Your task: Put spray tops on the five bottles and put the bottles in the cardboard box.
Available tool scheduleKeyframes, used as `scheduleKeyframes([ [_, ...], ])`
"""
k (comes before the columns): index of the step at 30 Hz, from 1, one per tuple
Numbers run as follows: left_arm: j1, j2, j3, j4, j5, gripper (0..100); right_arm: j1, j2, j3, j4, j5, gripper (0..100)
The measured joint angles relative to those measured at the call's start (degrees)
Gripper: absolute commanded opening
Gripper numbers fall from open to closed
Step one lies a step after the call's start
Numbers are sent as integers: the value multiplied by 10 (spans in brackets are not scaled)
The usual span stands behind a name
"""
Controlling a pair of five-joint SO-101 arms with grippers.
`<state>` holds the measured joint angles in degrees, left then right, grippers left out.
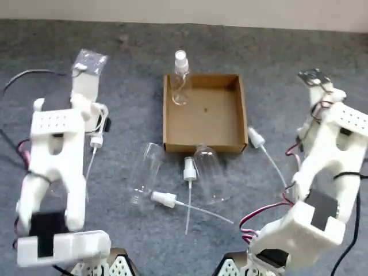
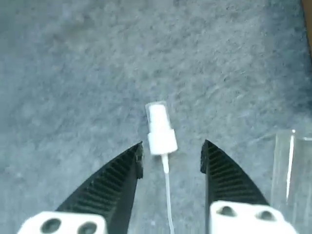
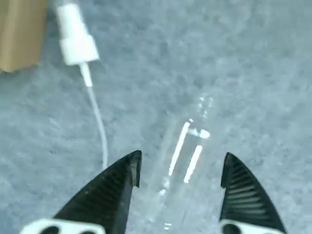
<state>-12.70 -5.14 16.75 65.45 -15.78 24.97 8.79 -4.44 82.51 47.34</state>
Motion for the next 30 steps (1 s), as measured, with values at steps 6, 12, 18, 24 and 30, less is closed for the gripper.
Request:
scheduleKeyframes([
  [6,0,123,-64,0,2,151,40,60,0,-33,4,225],
  [12,-3,173,-91,0,2,150,42,115,0,-34,4,225],
  [18,-6,196,-92,0,2,150,43,163,0,-37,4,224],
  [24,-8,236,-100,-3,-1,150,43,182,-1,-39,4,224],
  [30,-4,264,-103,-1,2,42,43,185,-1,-57,5,224],
])
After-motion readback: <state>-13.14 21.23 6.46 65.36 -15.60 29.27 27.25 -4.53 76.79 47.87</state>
